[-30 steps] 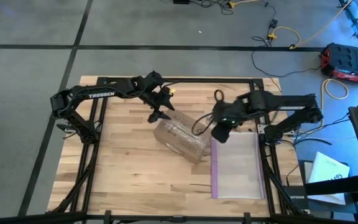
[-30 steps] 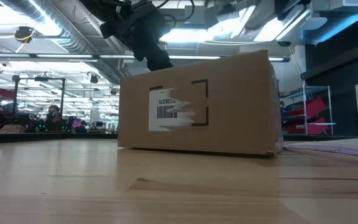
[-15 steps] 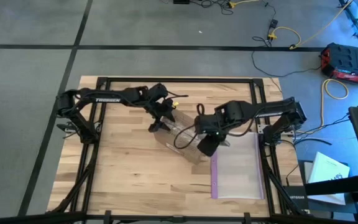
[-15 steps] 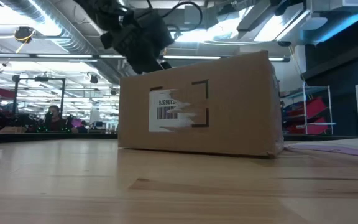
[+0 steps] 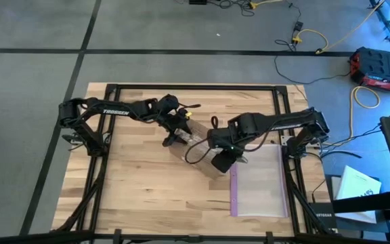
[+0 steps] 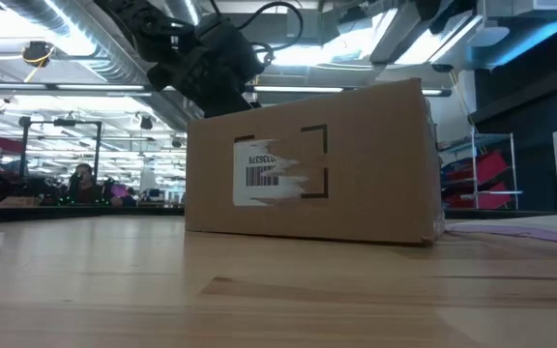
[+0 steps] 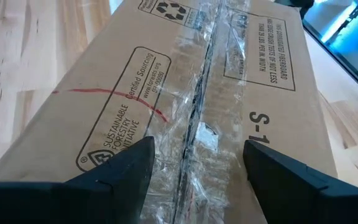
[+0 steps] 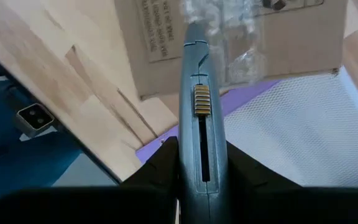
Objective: Unpack boxes
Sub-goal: Open the cardboard box using the cutter
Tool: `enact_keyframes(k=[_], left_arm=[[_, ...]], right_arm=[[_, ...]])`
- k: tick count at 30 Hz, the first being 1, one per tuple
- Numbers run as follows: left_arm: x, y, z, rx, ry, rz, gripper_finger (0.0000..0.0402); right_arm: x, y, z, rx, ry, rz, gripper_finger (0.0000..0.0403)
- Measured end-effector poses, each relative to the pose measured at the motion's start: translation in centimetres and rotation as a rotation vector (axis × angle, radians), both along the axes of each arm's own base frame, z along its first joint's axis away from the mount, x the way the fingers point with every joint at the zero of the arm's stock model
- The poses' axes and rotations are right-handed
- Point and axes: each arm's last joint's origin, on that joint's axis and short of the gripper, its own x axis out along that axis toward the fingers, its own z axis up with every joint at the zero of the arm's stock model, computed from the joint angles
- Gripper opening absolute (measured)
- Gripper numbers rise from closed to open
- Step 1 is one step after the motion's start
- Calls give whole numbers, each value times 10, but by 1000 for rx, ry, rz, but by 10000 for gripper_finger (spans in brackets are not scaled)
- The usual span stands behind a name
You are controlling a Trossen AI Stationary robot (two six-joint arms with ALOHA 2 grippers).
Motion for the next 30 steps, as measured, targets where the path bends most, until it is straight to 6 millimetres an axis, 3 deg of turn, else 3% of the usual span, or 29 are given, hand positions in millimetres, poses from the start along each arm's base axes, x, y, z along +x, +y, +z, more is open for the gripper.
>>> enact_keyframes(k=[7,16,26,30], left_arm=[[2,0,0,3,-15,5,237],[2,1,0,-6,-10,19,237],[2,1,0,-10,-9,24,237],[2,1,0,-10,-9,24,237]], right_arm=[[8,-18,-9,28,31,-5,62],[20,-18,-26,71,69,66,62],[15,-19,-11,-4,58,47,62],[16,-19,-14,-4,55,62,62]])
